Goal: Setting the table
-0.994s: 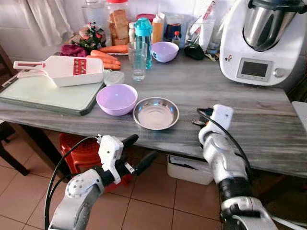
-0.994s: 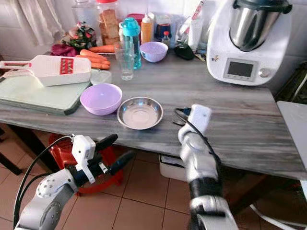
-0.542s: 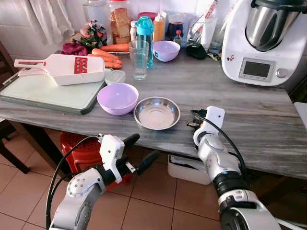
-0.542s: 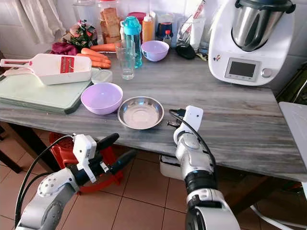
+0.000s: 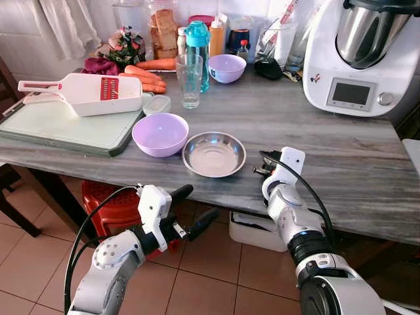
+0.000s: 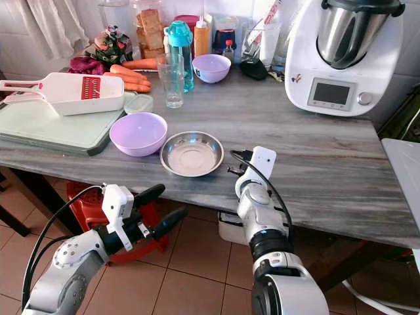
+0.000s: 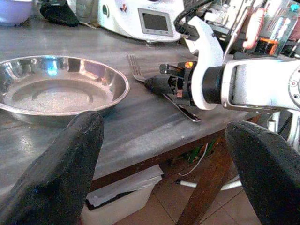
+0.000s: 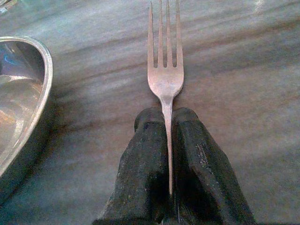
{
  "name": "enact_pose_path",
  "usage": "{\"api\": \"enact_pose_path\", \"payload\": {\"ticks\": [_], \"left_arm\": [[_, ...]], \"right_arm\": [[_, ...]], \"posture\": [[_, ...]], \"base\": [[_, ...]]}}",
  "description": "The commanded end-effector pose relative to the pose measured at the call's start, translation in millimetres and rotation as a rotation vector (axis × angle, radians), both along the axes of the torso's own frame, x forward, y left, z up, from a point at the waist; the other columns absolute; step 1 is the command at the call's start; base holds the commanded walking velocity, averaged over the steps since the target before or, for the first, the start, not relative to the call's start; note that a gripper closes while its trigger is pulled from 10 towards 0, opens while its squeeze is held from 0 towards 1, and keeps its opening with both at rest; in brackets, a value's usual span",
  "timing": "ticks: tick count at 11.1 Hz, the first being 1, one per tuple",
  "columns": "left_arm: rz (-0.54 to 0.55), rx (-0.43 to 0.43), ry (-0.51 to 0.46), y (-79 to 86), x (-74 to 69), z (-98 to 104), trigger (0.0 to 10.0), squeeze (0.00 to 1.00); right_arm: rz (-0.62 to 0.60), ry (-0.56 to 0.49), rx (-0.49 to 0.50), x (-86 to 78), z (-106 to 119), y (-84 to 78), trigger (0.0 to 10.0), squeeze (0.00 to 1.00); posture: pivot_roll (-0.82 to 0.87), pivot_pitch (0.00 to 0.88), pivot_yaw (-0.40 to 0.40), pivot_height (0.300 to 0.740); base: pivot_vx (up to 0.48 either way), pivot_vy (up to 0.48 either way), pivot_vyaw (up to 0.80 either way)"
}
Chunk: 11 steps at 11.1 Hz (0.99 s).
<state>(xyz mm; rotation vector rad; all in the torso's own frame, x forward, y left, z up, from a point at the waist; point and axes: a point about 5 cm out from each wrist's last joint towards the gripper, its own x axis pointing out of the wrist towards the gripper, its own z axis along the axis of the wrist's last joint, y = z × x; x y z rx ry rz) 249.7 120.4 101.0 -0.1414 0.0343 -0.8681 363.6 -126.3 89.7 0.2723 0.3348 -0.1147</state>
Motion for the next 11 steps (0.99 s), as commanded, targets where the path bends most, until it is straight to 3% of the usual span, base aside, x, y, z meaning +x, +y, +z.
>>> {"api": "enact_pose_path", "payload": {"ticks": [1,4,5,6,7,8,11], "left_arm": [[-0.023,0.007,0.006,-1.6,0.4,-0.3,10.0,0.0],[-0.046,0.007,0.019,-3.2,-0.5,-1.7,10.0,0.0],[-0.049,0.006,0.022,-3.6,-1.2,-2.4,10.0,0.0],[-0.056,0.003,0.026,-4.4,-1.5,-2.7,10.0,0.0],[-0.062,0.001,0.03,-5.2,-1.7,-3.0,10.0,0.0],[-0.067,-0.002,0.027,-6.4,-1.9,-3.0,10.0,0.0],[-0.062,-0.006,0.017,-6.3,0.4,-0.4,10.0,0.0]], "right_arm": [[0.006,-0.014,0.008,3.7,5.1,4.1,10.0,0.0],[0.0,-0.021,0.004,6.7,6.3,7.8,10.0,0.0],[-0.001,-0.019,0.002,6.2,5.1,7.7,10.0,0.07],[-0.004,-0.019,0.001,6.4,4.6,7.0,10.0,0.68],[-0.006,-0.021,0.0,6.7,4.6,6.7,10.0,0.93],[-0.01,-0.023,-0.002,6.7,4.2,5.7,10.0,1.0],[-0.01,-0.061,-0.028,7.0,7.3,2.0,10.0,1.0]], "posture": [[0.1,0.047,-0.021,0.74],[0.1,0.049,-0.022,0.74],[0.1,0.049,-0.023,0.74],[0.1,0.05,-0.023,0.74],[0.1,0.05,-0.024,0.74],[0.1,0.048,-0.024,0.74],[0.1,0.046,-0.028,0.74]], "base": [[0.0,0.0,0.0],[0.0,0.0,0.0],[0.0,0.0,0.0],[0.0,0.0,0.0],[0.0,0.0,0.0],[0.0,0.0,0.0],[0.0,0.0,0.0]]}}
